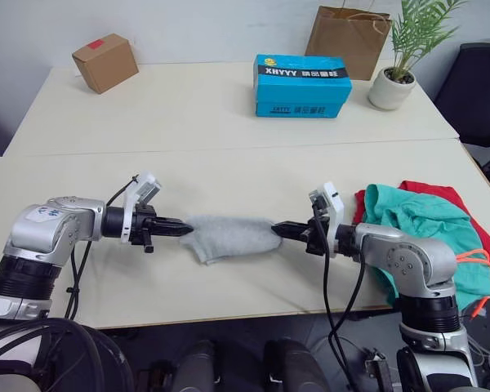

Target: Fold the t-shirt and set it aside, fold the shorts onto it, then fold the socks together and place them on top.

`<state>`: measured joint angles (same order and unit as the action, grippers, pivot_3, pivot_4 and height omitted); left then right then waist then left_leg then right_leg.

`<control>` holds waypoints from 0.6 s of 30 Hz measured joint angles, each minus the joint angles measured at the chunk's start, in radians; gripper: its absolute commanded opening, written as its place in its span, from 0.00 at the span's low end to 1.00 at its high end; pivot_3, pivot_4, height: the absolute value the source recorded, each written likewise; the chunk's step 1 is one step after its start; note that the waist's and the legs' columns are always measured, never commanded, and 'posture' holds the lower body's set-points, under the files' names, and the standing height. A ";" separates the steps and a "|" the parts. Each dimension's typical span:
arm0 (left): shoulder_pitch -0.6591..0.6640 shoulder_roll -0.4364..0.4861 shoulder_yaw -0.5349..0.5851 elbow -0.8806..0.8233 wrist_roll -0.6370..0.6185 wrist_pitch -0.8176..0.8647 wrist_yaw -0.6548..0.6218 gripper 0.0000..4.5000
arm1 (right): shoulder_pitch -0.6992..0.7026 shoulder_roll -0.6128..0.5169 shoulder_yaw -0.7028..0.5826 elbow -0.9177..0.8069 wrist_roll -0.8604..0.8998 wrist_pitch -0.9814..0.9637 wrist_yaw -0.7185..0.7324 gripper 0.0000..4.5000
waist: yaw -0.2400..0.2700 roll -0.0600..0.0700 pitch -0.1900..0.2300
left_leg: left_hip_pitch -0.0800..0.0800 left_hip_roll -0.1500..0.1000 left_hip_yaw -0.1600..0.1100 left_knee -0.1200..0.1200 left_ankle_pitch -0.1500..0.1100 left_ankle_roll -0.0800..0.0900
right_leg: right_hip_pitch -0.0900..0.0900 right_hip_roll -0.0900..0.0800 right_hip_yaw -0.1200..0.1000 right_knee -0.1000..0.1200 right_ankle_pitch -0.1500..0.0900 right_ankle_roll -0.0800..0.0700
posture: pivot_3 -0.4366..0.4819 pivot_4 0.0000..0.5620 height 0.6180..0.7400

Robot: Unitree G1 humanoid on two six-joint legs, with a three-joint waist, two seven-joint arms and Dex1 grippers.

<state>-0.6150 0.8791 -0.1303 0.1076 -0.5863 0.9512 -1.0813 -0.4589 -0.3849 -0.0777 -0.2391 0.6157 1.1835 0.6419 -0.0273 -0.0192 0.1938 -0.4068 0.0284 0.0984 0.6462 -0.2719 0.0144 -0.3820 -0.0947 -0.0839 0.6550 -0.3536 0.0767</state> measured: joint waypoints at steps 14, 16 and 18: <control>-0.006 -0.083 0.002 0.028 0.053 -0.017 0.030 0.00 | 0.027 -0.045 0.021 -0.014 0.005 -0.051 0.024 0.00 | 0.000 0.000 0.000 | 0.000 0.000 0.000 0.001 0.000 0.000 | 0.000 0.000 0.001 0.002 0.000 0.000 | 0.48 0.27 1.00; -0.006 -0.085 0.004 0.036 0.073 -0.031 0.042 0.00 | 0.042 -0.031 0.022 -0.003 0.021 -0.061 0.029 0.00 | 0.000 0.000 0.000 | 0.000 0.000 0.000 0.001 0.000 0.000 | 0.000 0.000 0.001 0.002 0.000 0.000 | 0.48 0.27 1.00; 0.002 -0.073 0.003 0.025 0.070 -0.021 0.012 0.10 | 0.061 -0.024 0.024 0.008 0.035 -0.082 0.047 0.00 | 0.000 0.000 0.000 | 0.000 0.000 0.000 0.001 0.000 0.000 | -0.001 0.000 0.001 0.002 0.000 0.000 | 0.48 0.27 1.00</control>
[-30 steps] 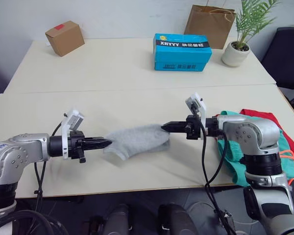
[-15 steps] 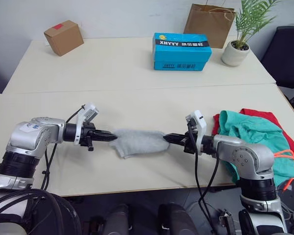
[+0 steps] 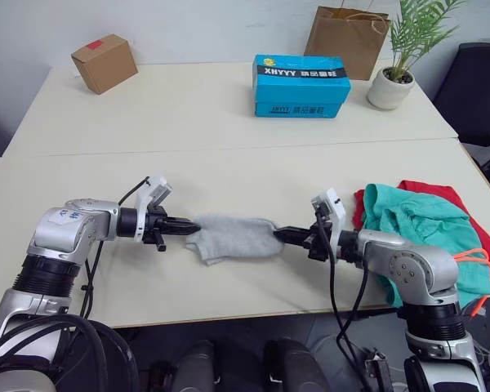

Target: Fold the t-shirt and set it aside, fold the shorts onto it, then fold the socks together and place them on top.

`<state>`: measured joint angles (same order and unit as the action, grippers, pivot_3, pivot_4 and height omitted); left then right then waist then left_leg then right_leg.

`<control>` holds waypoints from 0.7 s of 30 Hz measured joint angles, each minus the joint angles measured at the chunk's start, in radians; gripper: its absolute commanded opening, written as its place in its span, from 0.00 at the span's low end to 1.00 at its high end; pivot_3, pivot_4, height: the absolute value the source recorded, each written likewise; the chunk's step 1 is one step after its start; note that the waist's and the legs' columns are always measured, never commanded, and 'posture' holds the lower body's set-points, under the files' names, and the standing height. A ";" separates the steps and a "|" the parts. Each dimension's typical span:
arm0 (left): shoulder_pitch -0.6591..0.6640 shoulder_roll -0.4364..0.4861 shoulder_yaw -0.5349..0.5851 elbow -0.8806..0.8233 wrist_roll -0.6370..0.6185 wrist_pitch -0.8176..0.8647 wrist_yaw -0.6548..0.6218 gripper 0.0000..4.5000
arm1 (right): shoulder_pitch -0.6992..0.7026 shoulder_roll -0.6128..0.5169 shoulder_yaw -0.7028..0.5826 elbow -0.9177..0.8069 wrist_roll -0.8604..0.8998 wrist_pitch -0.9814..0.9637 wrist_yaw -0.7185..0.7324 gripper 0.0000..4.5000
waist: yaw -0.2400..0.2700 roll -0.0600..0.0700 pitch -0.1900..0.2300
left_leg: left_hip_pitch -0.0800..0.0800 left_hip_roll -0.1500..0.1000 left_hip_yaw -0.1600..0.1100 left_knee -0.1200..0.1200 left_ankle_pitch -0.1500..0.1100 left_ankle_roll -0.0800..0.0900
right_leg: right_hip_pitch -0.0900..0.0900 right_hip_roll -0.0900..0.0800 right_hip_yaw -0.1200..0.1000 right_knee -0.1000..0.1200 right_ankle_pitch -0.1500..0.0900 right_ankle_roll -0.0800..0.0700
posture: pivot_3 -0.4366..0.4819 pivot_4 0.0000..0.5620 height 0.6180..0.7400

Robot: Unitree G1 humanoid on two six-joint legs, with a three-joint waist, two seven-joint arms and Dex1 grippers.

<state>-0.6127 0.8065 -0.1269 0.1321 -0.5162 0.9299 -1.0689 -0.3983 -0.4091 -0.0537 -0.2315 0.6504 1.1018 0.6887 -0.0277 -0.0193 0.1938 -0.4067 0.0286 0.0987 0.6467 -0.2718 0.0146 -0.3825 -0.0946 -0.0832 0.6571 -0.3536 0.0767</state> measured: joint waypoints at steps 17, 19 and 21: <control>0.135 -0.007 0.267 -0.218 -0.087 -0.141 -0.002 0.50 | 0.119 -0.135 -0.018 -0.129 -0.048 -0.424 0.171 0.44 | 0.002 0.000 0.000 | 0.002 0.001 0.000 0.000 0.000 0.000 | 0.001 0.000 0.001 -0.001 0.000 0.000 | 0.48 0.27 1.00; 0.142 -0.072 0.271 -0.252 -0.085 -0.213 0.009 0.35 | 0.137 -0.101 0.012 -0.157 -0.062 -0.477 0.169 0.28 | 0.003 0.000 0.000 | 0.004 0.000 0.000 0.001 0.000 0.000 | 0.004 0.000 0.000 -0.004 0.000 0.000 | 0.48 0.27 1.00; 0.163 -0.147 0.221 -0.264 -0.047 -0.304 0.028 0.20 | 0.146 -0.041 0.084 -0.161 -0.118 -0.550 0.142 0.11 | 0.005 -0.001 0.000 | 0.004 0.000 0.000 0.001 0.000 0.000 | 0.005 0.000 0.000 -0.004 0.000 0.001 | 0.48 0.27 1.00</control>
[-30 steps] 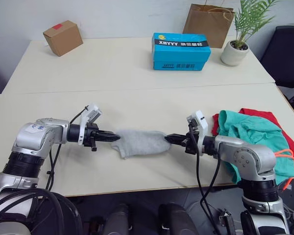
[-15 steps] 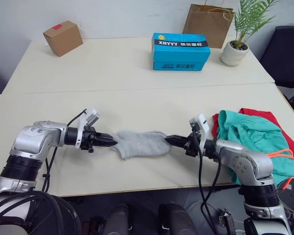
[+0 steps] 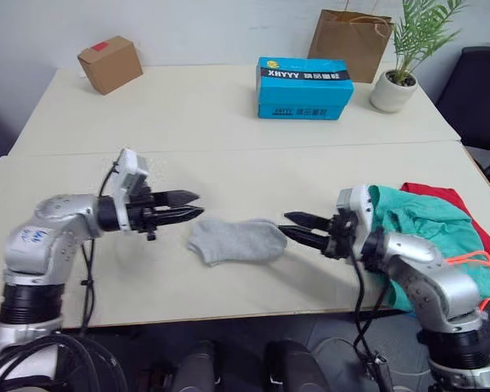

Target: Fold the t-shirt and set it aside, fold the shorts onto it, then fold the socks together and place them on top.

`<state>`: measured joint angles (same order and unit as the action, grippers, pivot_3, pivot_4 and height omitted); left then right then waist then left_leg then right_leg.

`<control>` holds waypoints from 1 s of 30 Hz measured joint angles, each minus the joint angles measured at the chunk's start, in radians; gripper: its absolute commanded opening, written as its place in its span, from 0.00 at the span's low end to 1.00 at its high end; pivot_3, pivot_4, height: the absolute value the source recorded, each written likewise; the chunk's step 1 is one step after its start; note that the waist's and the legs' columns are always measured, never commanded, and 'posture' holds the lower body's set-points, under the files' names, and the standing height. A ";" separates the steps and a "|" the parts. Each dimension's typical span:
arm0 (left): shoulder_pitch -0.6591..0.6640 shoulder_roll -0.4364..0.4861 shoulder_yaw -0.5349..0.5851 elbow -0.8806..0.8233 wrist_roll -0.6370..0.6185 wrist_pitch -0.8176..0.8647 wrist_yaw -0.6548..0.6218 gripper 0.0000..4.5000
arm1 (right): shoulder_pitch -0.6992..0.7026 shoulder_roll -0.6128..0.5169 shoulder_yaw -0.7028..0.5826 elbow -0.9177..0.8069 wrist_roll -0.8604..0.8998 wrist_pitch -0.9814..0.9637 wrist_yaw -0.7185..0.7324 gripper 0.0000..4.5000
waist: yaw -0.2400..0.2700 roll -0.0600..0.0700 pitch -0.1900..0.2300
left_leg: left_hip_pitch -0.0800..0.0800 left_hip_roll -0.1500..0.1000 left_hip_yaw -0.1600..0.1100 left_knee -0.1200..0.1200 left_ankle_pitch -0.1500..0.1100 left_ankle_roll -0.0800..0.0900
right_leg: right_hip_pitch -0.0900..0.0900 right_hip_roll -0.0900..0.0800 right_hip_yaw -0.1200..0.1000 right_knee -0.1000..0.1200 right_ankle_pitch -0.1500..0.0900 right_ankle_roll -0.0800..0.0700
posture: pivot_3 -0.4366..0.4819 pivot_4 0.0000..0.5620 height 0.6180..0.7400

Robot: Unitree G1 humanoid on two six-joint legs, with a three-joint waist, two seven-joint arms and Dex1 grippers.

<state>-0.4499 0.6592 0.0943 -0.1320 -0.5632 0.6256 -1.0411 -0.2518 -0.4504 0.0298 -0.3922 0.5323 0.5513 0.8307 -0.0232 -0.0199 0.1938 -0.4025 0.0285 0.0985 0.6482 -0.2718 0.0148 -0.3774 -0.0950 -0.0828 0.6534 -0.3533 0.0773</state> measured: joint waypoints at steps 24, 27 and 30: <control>0.145 -0.213 -0.162 0.214 0.291 -0.419 0.231 0.01 | 0.032 0.196 0.059 0.469 -0.324 -0.530 -0.235 0.00 | -0.004 -0.001 -0.002 | 0.006 0.000 0.000 -0.001 0.000 0.000 | 0.003 -0.001 0.000 0.004 0.000 0.000 | 0.48 0.27 1.00; 0.146 -0.220 -0.151 0.226 0.276 -0.449 0.194 0.01 | 0.056 0.204 -0.010 0.418 -0.179 -0.433 -0.212 0.00 | -0.003 -0.001 -0.002 | 0.006 0.000 0.000 -0.002 0.000 0.000 | 0.003 -0.001 0.000 0.004 0.000 0.000 | 0.48 0.27 1.00; 0.128 -0.248 -0.154 0.236 0.264 -0.488 0.149 0.00 | 0.087 0.175 -0.055 0.238 0.066 -0.138 -0.231 0.14 | -0.003 -0.001 -0.002 | 0.005 0.001 -0.001 -0.001 0.000 0.000 | 0.002 -0.001 0.000 0.003 0.000 0.000 | 0.48 0.27 1.00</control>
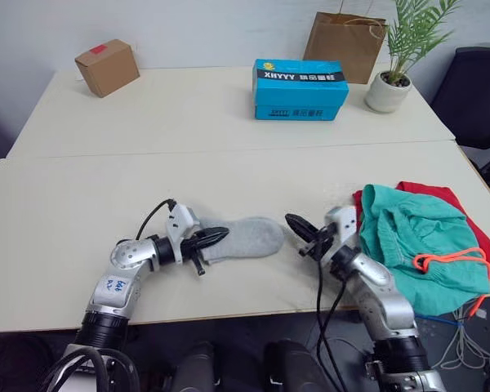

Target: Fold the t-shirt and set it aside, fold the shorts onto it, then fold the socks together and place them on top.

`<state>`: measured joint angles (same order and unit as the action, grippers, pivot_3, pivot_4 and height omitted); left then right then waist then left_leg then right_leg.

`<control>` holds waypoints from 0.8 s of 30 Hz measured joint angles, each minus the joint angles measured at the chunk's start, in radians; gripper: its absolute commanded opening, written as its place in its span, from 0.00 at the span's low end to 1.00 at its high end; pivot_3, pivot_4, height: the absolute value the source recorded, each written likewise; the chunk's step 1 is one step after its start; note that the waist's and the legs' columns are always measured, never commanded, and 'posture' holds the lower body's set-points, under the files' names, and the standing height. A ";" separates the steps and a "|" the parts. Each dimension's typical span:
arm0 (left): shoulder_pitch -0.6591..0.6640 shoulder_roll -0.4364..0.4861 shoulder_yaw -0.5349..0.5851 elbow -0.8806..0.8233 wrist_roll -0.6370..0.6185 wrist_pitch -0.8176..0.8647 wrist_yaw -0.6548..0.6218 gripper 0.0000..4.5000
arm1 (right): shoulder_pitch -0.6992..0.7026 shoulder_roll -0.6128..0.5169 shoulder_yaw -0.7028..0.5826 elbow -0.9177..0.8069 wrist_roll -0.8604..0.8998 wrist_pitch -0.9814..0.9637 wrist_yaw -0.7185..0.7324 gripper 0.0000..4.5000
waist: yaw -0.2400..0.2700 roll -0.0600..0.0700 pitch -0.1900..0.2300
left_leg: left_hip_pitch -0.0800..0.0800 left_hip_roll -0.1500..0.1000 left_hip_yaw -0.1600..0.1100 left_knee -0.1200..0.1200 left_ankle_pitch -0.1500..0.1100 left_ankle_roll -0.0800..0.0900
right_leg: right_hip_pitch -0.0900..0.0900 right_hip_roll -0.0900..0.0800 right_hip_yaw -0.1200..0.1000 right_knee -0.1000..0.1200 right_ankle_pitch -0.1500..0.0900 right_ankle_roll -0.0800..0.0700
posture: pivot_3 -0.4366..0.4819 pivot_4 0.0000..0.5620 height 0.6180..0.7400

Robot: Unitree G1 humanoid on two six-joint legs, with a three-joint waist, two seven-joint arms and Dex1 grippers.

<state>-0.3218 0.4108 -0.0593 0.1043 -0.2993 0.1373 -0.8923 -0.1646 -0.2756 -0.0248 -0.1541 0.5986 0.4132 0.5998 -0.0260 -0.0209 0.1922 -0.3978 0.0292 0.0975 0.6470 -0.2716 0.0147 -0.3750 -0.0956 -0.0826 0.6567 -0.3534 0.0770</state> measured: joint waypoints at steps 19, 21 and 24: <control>-0.089 0.007 -0.029 0.136 0.069 -0.087 -0.054 0.00 | -0.183 0.061 -0.105 -0.067 0.388 0.721 -0.428 0.91 | -0.003 -0.002 -0.002 | -0.002 0.000 0.000 0.000 -0.001 0.001 | -0.002 0.000 -0.001 -0.001 0.000 0.000 | 0.48 0.27 1.00; -0.090 0.004 -0.030 0.136 0.069 -0.087 -0.054 0.00 | -0.188 0.069 -0.105 -0.048 0.385 0.721 -0.428 0.79 | -0.002 -0.002 -0.002 | -0.002 0.000 0.000 0.000 -0.001 0.001 | -0.002 0.000 -0.001 -0.001 0.000 0.000 | 0.48 0.27 1.00; -0.092 0.000 -0.030 0.137 0.069 -0.087 -0.049 0.00 | -0.191 0.067 -0.106 -0.036 0.386 0.732 -0.424 0.55 | -0.002 -0.002 -0.002 | -0.003 0.000 0.000 0.000 -0.001 0.002 | -0.002 0.000 -0.001 -0.001 0.000 0.000 | 0.48 0.27 1.00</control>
<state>-0.4134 0.4106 -0.0894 0.2408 -0.2305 0.0501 -0.9414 -0.3556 -0.2086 -0.1312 -0.1902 0.9843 1.1448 0.1755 -0.0277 -0.0225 0.1902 -0.4009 0.0289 0.0971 0.6470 -0.2724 0.0164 -0.3769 -0.0955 -0.0836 0.6553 -0.3533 0.0770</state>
